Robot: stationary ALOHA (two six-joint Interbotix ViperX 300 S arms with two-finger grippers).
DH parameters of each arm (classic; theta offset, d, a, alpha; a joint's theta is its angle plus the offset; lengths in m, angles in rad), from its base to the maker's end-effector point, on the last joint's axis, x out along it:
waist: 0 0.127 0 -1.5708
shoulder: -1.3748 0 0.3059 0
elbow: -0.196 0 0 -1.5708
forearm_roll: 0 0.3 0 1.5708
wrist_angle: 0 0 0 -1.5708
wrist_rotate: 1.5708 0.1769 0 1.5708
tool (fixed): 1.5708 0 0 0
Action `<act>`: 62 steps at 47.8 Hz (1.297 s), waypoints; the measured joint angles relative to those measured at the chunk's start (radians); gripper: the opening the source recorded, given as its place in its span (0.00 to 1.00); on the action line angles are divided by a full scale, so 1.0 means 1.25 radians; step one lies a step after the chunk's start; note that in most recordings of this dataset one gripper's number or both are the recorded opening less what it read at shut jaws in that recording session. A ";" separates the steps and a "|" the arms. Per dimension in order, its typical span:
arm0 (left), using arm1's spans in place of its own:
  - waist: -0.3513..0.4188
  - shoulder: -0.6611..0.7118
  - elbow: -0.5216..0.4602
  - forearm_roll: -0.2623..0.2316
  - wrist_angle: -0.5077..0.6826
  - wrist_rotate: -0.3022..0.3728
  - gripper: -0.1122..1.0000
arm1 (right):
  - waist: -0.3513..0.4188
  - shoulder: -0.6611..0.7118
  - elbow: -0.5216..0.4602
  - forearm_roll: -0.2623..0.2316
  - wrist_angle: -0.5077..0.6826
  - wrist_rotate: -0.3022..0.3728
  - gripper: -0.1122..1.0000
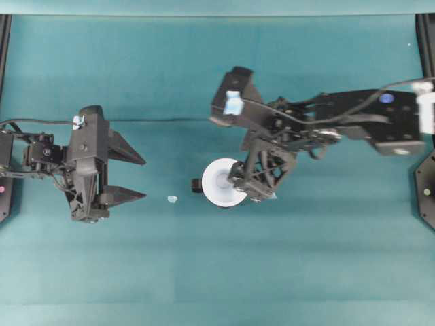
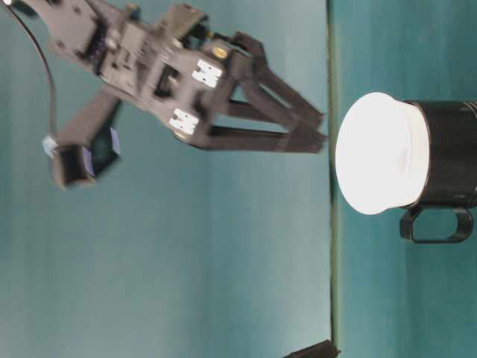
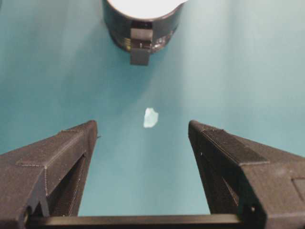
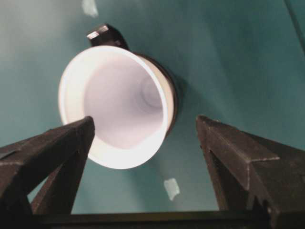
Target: Put the paper cup into the moved cup holder.
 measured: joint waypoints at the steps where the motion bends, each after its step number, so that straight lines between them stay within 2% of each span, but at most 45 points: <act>1: 0.001 0.000 -0.001 0.000 0.000 0.000 0.80 | 0.000 -0.009 0.006 -0.001 -0.010 -0.001 0.94; 13: 0.001 0.000 -0.001 -0.001 0.000 0.000 0.80 | 0.006 -0.091 0.069 -0.027 -0.103 -0.033 0.94; 24: 0.001 -0.001 -0.001 0.000 0.000 0.000 0.80 | 0.007 -0.151 0.107 -0.029 -0.114 -0.075 0.94; 62: 0.000 0.000 -0.001 0.000 -0.001 -0.001 0.80 | 0.011 -0.175 0.123 -0.029 -0.117 -0.079 0.94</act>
